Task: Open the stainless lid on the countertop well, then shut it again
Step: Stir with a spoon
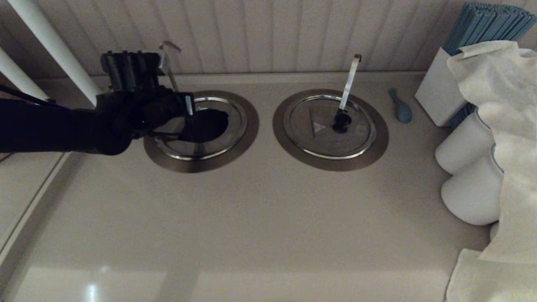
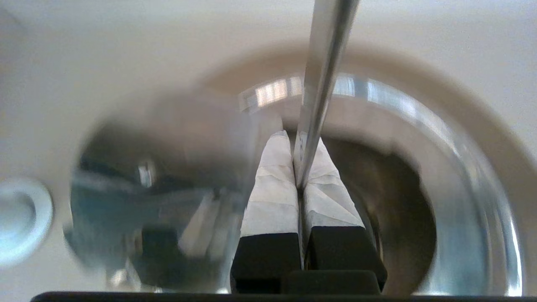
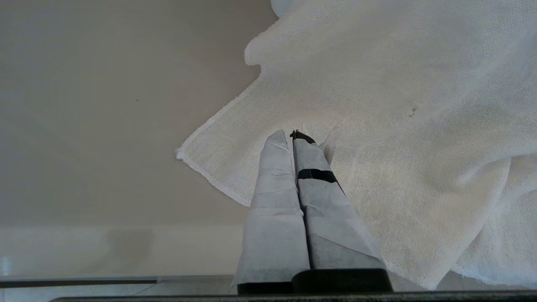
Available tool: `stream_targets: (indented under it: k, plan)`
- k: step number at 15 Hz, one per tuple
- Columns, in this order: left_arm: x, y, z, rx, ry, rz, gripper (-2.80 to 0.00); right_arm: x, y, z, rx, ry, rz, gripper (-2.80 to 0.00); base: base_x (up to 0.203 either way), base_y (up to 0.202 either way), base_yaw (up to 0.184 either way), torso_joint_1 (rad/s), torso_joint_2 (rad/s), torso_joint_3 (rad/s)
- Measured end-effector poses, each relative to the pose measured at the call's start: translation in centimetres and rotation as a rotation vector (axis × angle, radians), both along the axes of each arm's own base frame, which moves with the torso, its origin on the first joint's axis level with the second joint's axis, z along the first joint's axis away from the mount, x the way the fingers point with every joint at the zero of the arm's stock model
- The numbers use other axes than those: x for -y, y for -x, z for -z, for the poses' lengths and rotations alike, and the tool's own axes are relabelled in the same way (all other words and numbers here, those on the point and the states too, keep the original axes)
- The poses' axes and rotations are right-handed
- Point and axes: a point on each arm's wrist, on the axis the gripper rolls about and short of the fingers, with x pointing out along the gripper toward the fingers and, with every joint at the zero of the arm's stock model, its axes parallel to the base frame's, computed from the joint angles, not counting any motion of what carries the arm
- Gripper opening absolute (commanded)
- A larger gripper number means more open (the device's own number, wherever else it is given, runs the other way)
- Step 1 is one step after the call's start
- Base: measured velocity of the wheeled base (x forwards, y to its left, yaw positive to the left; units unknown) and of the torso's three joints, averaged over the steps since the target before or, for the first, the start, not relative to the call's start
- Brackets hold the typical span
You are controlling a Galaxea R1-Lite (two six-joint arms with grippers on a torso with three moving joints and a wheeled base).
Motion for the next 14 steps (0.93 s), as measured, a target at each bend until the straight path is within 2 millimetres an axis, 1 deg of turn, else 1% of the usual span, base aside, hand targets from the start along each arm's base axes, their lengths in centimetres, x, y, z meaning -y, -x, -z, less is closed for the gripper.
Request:
stream_targets:
  k: [1,3,5,8,11,12,14]
  plan:
    - [0.1,-0.5,-0.2,0.043,0.014,-0.015,-2.80,0.0,0.0,0.0,0.000,0.000,0.000,-2.80,0.000,0.000,0.000,0.000,0.00,0.000]
    - [1.3,-0.9,0.2,0.069,0.030,-0.001,-2.80,0.0,0.0,0.0,0.000,0.000,0.000,-2.80,0.000,0.000,0.000,0.000,0.00,0.000]
    - [2.9,-0.7,0.6,0.057,0.067,0.038,-2.80,0.0,0.0,0.0,0.000,0.000,0.000,-2.80,0.000,0.000,0.000,0.000,0.00,0.000]
    - [4.2,-0.2,0.7,0.049,0.093,0.072,-2.80,0.0,0.0,0.0,0.000,0.000,0.000,-2.80,0.000,0.000,0.000,0.000,0.00,0.000]
    - [4.5,0.7,0.5,0.027,0.087,0.090,-2.80,0.0,0.0,0.0,0.000,0.000,0.000,-2.80,0.000,0.000,0.000,0.000,0.00,0.000]
    - [4.3,1.0,0.6,-0.002,0.076,0.090,-2.80,0.0,0.0,0.0,0.000,0.000,0.000,-2.80,0.000,0.000,0.000,0.000,0.00,0.000]
    - [3.3,1.4,0.3,-0.030,0.066,0.073,-2.80,0.0,0.0,0.0,0.000,0.000,0.000,-2.80,0.000,0.000,0.000,0.000,0.00,0.000]
